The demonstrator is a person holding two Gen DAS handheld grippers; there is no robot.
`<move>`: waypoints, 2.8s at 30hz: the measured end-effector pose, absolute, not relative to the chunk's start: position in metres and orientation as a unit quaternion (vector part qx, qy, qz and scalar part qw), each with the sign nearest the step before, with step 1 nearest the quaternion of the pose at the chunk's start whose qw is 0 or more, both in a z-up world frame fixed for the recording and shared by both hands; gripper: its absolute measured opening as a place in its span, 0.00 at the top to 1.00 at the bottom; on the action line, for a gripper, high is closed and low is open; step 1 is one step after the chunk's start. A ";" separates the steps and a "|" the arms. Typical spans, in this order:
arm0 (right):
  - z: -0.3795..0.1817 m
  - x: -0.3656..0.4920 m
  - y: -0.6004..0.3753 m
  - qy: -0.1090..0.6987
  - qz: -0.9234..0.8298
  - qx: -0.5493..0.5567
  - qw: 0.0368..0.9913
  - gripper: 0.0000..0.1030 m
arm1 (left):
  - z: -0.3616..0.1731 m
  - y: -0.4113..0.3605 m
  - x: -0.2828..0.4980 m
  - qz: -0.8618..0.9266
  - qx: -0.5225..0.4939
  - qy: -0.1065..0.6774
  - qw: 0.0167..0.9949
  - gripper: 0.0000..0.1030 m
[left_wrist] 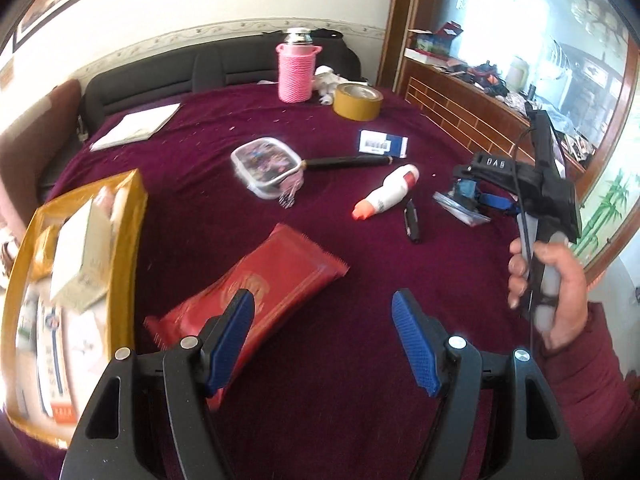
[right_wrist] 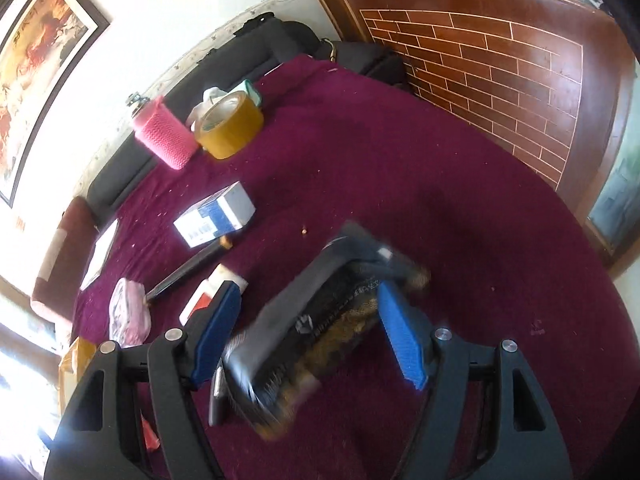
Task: Organize objects
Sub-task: 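Withdraw both grippers and move them toward the bottles on the table, then grasp a small red-labelled white bottle with the left gripper while the right gripper grasps the orange-capped glue bottle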
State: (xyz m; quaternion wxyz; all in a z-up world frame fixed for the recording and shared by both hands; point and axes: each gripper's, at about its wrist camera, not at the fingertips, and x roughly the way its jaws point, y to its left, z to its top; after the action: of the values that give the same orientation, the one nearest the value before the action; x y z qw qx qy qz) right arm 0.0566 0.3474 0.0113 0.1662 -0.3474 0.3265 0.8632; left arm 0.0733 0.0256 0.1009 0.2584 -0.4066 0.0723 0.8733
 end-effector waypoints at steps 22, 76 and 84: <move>0.006 0.084 0.388 0.383 0.847 -0.309 0.202 0.32 | 0.027 0.227 -0.045 0.825 -0.411 0.196 0.334 0.70; 0.010 -0.037 0.242 0.263 0.812 -0.508 0.118 0.40 | 0.075 -0.127 0.053 0.875 -0.372 -0.142 0.275 0.72; 0.007 -0.048 0.206 0.150 0.838 -0.509 0.129 0.77 | 0.067 -0.146 0.048 0.872 -0.379 -0.152 0.269 0.72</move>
State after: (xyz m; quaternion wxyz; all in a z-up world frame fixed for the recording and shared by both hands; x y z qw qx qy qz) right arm -0.0476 0.2056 0.0071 0.1291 -0.5086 0.1497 0.8380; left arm 0.0480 -0.1457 0.0674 0.2685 -0.3792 -0.1519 0.8724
